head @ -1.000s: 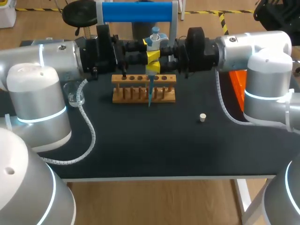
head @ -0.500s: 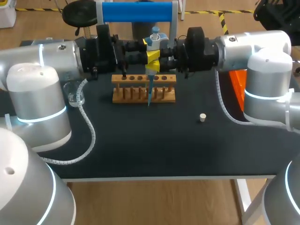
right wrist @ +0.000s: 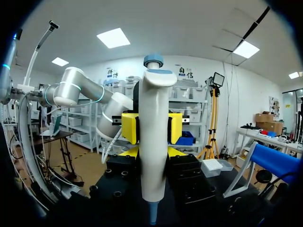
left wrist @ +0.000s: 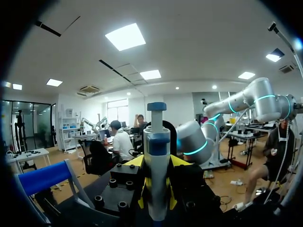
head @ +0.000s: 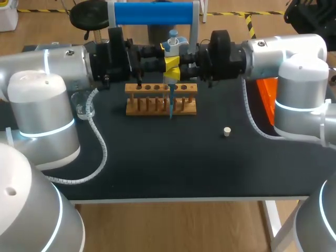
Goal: Invert the test tube, pick up the pipette, mount the tip to pipette, aspirate from beaker and dispense into the tube, eject the tip, return the pipette, and cap with the stopper.
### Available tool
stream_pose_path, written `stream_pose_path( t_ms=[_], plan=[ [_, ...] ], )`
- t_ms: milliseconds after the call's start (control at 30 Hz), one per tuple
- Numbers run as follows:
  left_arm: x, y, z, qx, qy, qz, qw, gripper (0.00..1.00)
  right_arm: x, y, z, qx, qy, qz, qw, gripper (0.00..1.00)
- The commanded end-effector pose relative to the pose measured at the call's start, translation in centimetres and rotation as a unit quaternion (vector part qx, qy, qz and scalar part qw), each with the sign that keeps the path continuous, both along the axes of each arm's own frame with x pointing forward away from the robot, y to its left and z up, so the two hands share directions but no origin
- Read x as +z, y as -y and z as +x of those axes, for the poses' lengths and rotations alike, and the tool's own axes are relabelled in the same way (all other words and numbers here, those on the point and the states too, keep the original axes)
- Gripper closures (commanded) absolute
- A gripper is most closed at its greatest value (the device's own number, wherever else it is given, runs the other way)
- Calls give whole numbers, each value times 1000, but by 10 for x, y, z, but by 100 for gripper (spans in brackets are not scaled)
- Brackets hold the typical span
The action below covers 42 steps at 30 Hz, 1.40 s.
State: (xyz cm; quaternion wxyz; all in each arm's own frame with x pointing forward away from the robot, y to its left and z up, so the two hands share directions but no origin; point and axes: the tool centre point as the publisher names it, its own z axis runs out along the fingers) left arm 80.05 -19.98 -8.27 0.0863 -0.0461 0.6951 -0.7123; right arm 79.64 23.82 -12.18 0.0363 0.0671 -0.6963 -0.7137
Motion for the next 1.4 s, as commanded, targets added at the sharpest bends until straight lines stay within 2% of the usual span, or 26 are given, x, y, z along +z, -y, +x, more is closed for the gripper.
stream_pose_path(
  t_ms=[33, 367, 967, 1100, 1400],
  plan=[
    [-1, 0, -1, 3, 0, -1, 1000, 0, -1, 3, 2, 7, 0, -2, 1000, 100],
    [-1, 0, -1, 3, 0, -1, 1000, 0, -3, 23, 10, 31, 16, -18, 999, 100],
    [-1, 0, -1, 3, 0, -1, 1000, 0, -1, 103, 31, 45, 19, -31, 998, 100],
    [-1, 0, -1, 3, 0, -1, 1000, 0, 1, 120, 33, 51, 3, -29, 998, 100],
    [-1, 0, -1, 3, 0, -1, 1000, 0, 1, 120, 33, 51, 3, -29, 998, 100]
  ],
)
